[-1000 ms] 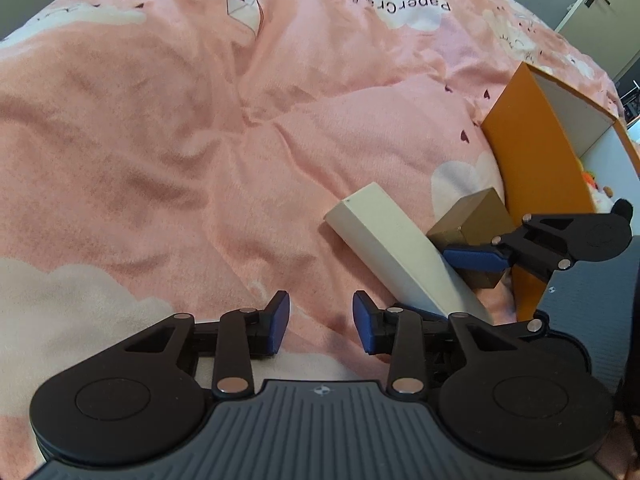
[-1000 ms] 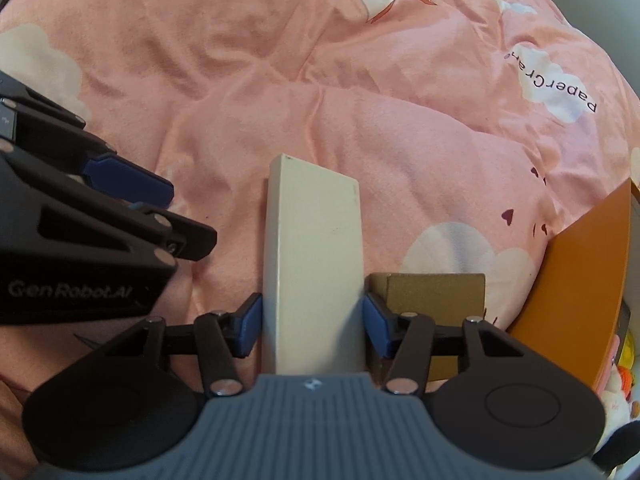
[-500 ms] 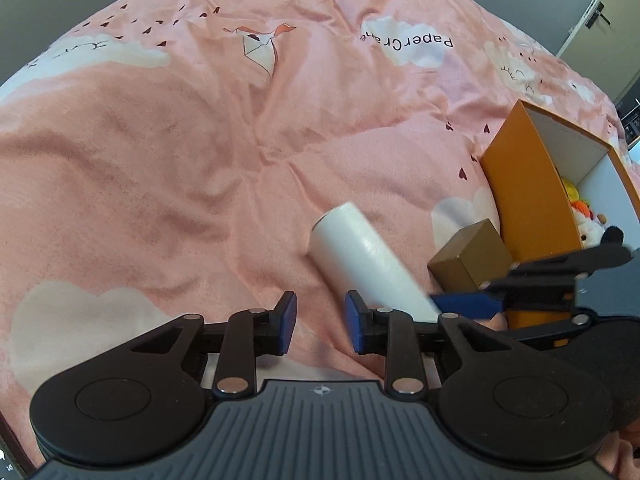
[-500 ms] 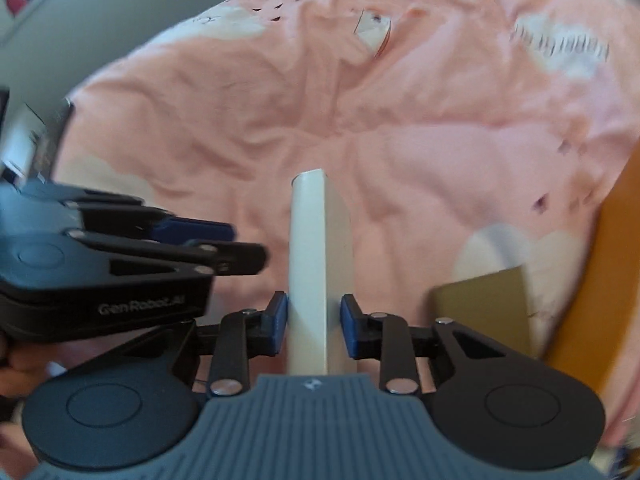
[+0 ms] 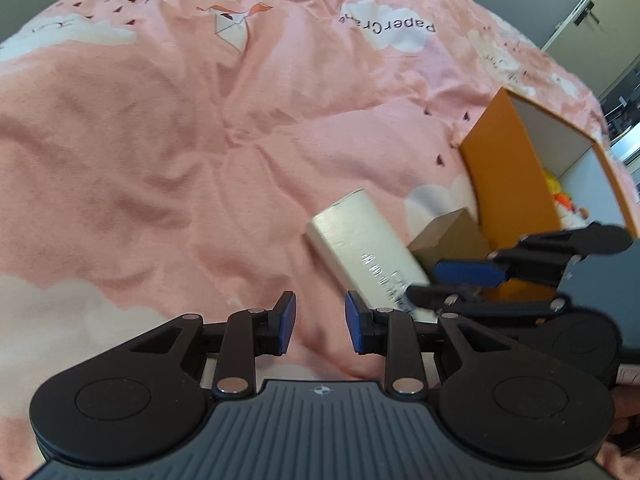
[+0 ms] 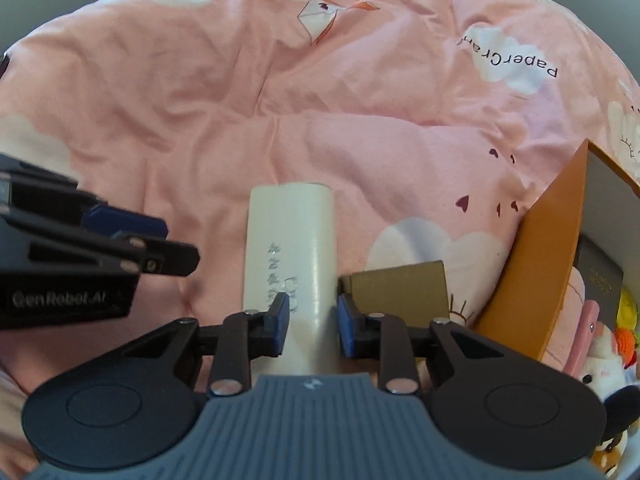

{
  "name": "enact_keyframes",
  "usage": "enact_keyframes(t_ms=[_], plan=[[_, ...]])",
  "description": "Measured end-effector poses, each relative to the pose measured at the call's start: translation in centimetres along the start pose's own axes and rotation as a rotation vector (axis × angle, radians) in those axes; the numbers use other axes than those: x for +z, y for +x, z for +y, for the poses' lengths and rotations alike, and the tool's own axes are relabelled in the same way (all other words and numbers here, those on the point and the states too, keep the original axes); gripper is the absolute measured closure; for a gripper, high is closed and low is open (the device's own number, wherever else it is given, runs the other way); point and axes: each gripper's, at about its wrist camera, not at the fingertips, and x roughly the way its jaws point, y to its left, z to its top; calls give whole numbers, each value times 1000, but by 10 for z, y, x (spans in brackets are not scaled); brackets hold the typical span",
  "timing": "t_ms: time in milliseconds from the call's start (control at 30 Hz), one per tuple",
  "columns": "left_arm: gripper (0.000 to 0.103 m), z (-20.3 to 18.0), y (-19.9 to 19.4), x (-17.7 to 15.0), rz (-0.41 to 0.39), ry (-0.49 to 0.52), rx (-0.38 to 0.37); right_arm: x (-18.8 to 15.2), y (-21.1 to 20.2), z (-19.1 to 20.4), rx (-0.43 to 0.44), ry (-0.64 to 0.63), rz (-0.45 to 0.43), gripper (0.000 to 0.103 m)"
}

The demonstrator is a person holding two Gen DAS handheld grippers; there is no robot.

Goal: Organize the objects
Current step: 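Grasp the cream glasses case with the left gripper while the right grasps the brown box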

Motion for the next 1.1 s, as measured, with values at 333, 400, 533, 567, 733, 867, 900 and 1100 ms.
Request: enact_keyframes(t_ms=[333, 400, 533, 567, 733, 867, 900, 1100], plan=[[44, -21, 28, 15, 73, -119, -28, 11, -20, -27, 31, -189, 86, 74], [42, -23, 35, 16, 99, -161, -13, 13, -22, -28, 40, -261, 98, 63], [39, -29, 46, 18, 126, -211, 6, 14, -20, -25, 51, -489, 130, 55], [39, -32, 48, 19, 130, -211, 9, 14, -18, -25, 59, -545, 144, 54], [32, -40, 61, 23, 153, -223, 43, 14, 2, -29, 50, -722, 212, 42], [28, -39, 70, 26, 168, -252, 50, 31, 17, -45, 128, -516, 305, 38], [27, -36, 73, 27, 175, -267, 44, 32, 18, -47, 146, -483, 309, 37], [28, -33, 81, 28, 189, -278, 31, 33, 27, -46, 120, -391, 323, 28]])
